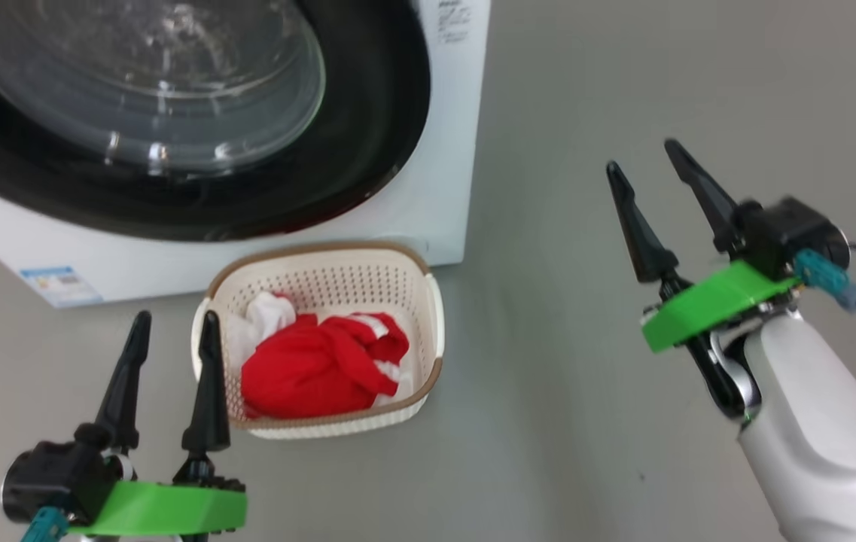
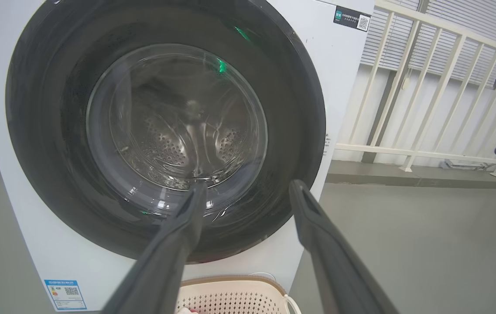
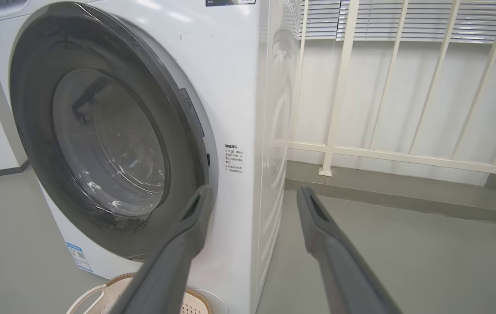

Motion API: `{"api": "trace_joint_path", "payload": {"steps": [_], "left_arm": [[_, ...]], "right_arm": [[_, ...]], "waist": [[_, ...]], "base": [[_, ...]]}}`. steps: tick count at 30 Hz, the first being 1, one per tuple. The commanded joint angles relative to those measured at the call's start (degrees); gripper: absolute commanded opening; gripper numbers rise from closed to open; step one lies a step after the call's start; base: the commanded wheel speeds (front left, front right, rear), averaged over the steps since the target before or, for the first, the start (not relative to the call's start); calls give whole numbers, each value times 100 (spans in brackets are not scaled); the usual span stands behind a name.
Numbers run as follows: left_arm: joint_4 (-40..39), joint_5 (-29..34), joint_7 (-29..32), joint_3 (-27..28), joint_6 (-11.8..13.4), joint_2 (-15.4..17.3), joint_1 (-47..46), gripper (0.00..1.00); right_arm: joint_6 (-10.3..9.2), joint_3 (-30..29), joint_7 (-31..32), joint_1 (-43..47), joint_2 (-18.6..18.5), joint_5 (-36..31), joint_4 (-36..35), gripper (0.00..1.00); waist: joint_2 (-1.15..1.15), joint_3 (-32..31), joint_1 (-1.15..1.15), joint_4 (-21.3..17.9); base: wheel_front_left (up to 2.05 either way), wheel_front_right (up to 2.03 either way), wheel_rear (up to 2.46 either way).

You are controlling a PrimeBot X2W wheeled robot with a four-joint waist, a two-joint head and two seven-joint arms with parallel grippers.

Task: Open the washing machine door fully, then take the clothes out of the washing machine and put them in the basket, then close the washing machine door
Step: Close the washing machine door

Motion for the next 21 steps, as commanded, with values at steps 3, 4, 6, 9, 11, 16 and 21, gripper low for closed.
{"api": "trace_joint_path", "payload": {"steps": [3,4,6,9,11,16,21], "left_arm": [[-190,-7,-28,231,-57,120,129,100],[-199,18,-28,209,-80,130,177,100],[-216,44,-28,192,-96,141,225,100],[-241,48,-28,179,-113,137,392,100],[-248,36,-28,186,-113,141,509,100],[-373,-110,-28,229,-162,152,690,100],[-472,-120,-28,285,-154,204,851,100]], "right_arm": [[-6,-130,-35,501,33,-185,-382,100],[-6,-160,-35,614,6,-256,-418,100],[-6,-199,-35,725,-10,-304,-453,100],[-6,-298,-35,1050,-31,-385,-572,100],[-6,-328,-35,1248,-56,-432,-649,100],[-6,-487,-35,1705,-169,-528,-972,100],[-6,-701,-35,2228,-248,-542,-1404,100]], "waist": [[0,-427,0,-257],[0,-490,0,-266],[0,-556,0,-274],[0,-787,0,-295],[0,-943,0,-311],[0,-1151,0,-295],[0,-1265,0,-242]], "base": [[0,0,0],[0,0,0],[0,0,0],[0,0,0],[0,0,0],[0,0,0],[0,0,0]]}}
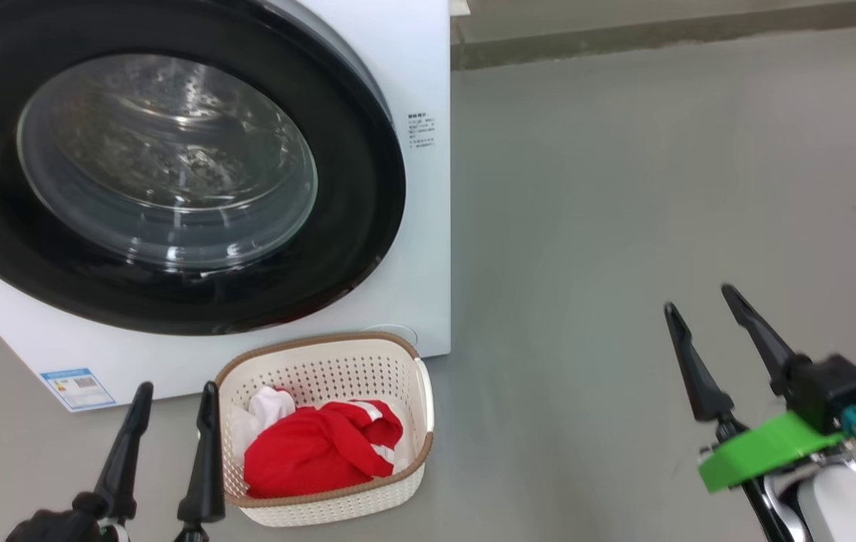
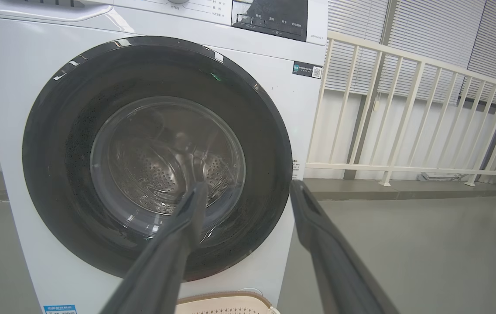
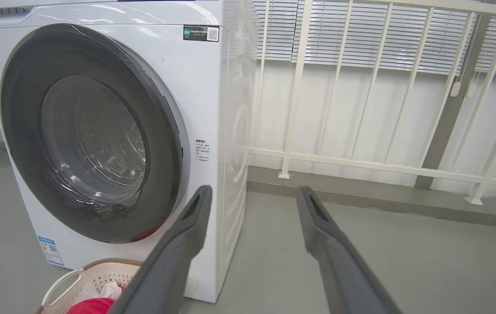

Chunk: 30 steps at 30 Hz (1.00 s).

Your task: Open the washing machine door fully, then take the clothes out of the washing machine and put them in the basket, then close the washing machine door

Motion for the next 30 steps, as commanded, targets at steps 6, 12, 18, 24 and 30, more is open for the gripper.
{"api": "trace_joint_path", "payload": {"steps": [6,12,18,24,30], "left_arm": [[-252,-13,-28,270,32,91,121,100],[-309,-29,-28,321,66,89,292,100],[-322,-67,-28,298,44,100,338,100],[-295,139,0,46,-1,135,452,0],[-21,9,48,24,-5,38,466,0]], "right_arm": [[-6,-33,-36,548,-85,-157,-673,100],[-6,-40,-36,901,-38,-230,-921,100],[-6,-15,-36,1040,-7,-217,-918,100],[0,-96,1,1175,95,-195,-728,0],[0,-51,33,1292,197,-61,-489,0]], "waist": [[0,-164,0,73],[0,-254,0,83],[0,-298,0,108],[0,-293,0,123],[0,-288,0,126]], "base": [[0,0,0],[0,0,0],[0,0,0],[0,0,0],[0,0,0]]}}
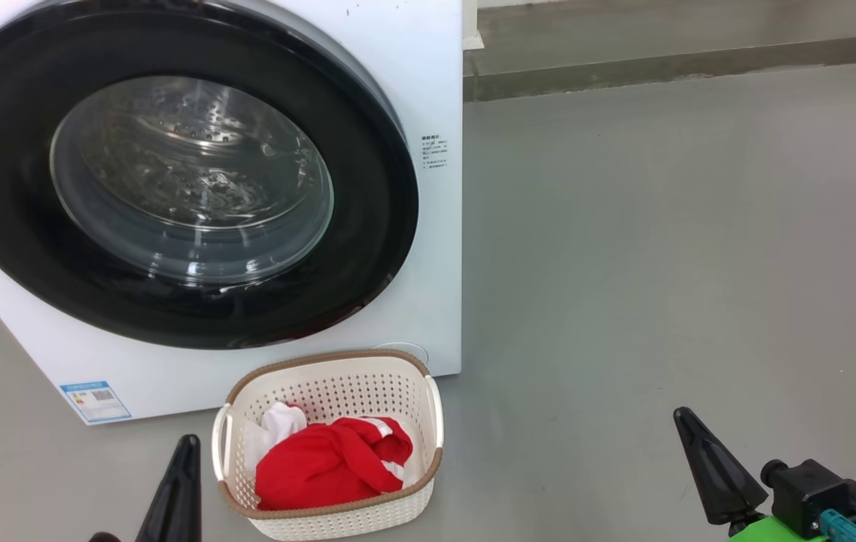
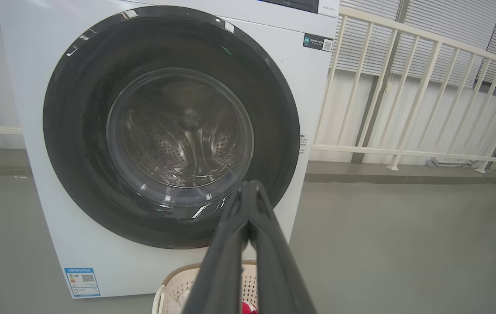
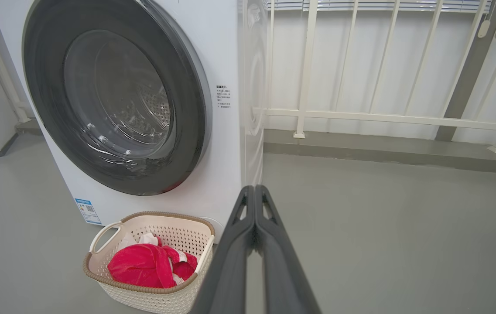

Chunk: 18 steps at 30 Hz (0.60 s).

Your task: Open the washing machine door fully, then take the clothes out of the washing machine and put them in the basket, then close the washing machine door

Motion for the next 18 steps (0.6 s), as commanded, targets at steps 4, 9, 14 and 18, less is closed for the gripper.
{"api": "trace_joint_path", "payload": {"steps": [4,9,14,18], "left_arm": [[-57,-361,84,72,-19,43,-136,0],[5,-673,165,93,-33,37,-184,0],[67,-985,247,116,-47,30,-235,0],[117,-1234,313,134,-58,25,-275,0]], "right_arm": [[0,-63,85,-187,-40,390,-132,0],[-1,-101,164,-224,-25,715,-113,0],[-1,-139,243,-262,-9,1038,-96,0],[-1,-171,307,-290,5,1297,-83,0]], "waist": [[0,11,13,19],[0,43,1,35],[0,65,0,51],[0,82,0,63]], "base": [[0,0,0],[0,0,0],[0,0,0],[0,0,0]]}}
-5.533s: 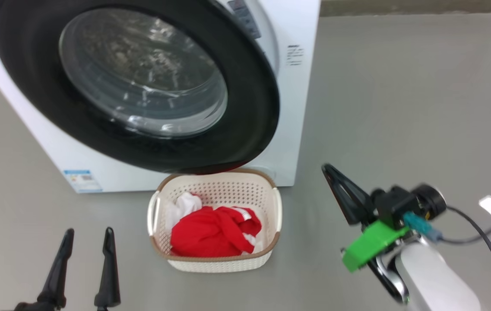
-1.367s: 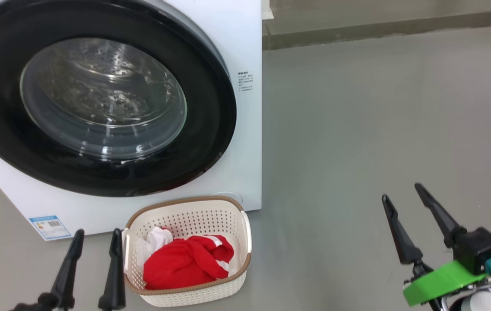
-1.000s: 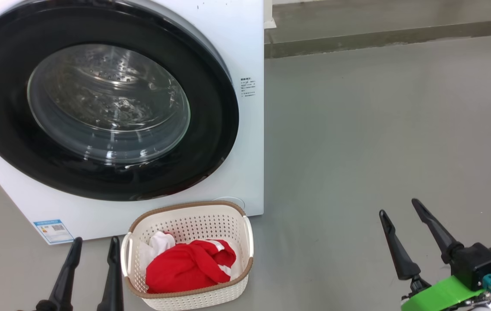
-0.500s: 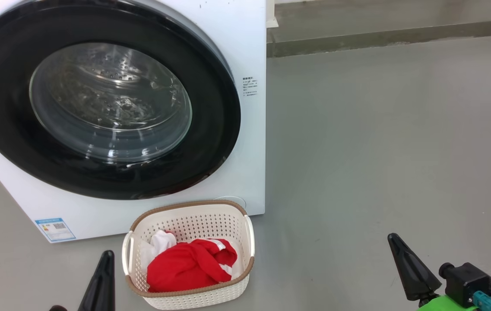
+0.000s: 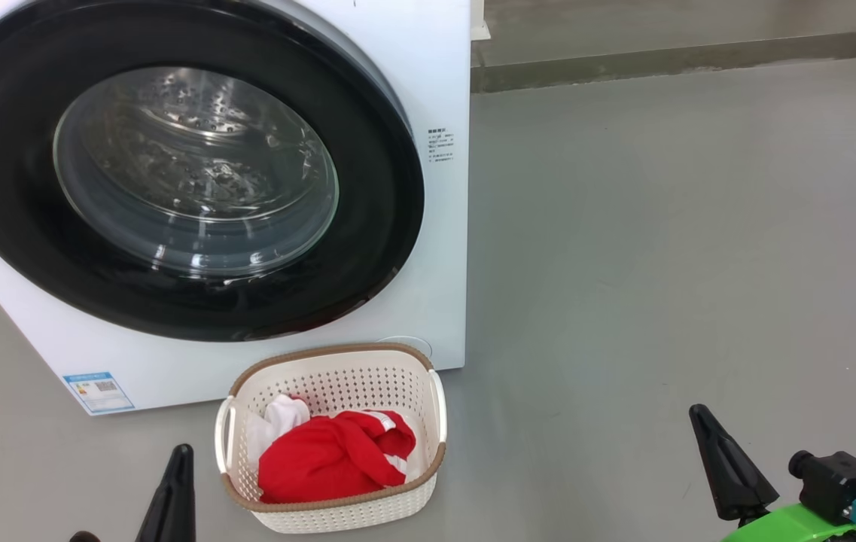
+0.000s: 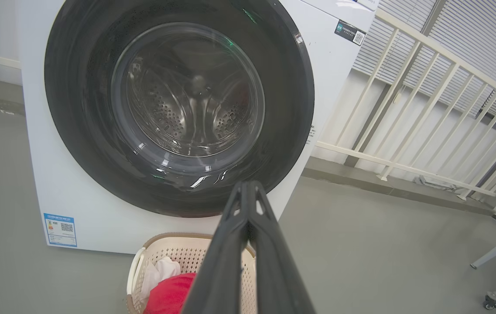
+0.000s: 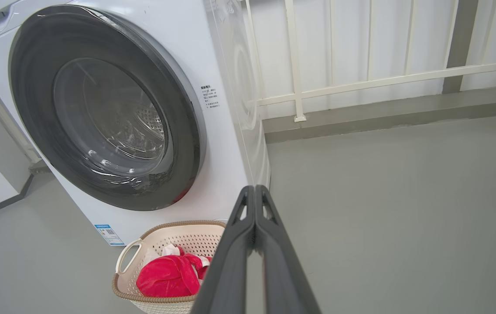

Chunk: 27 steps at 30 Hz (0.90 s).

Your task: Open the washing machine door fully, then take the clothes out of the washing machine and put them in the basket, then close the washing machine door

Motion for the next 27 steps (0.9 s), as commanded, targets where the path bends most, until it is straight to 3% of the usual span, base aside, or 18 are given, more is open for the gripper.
{"api": "trace_joint_path", "payload": {"steps": [1,27], "left_arm": [[-104,-138,21,93,-53,27,-266,0],[208,-1692,442,217,-121,-7,-515,0]], "right_arm": [[-1,-61,35,-294,-45,155,-121,0],[-2,-268,443,-470,48,1759,-40,0]], "waist": [[0,5,-1,4],[0,106,-1,83]], "base": [[0,0,0],[0,0,0]]}}
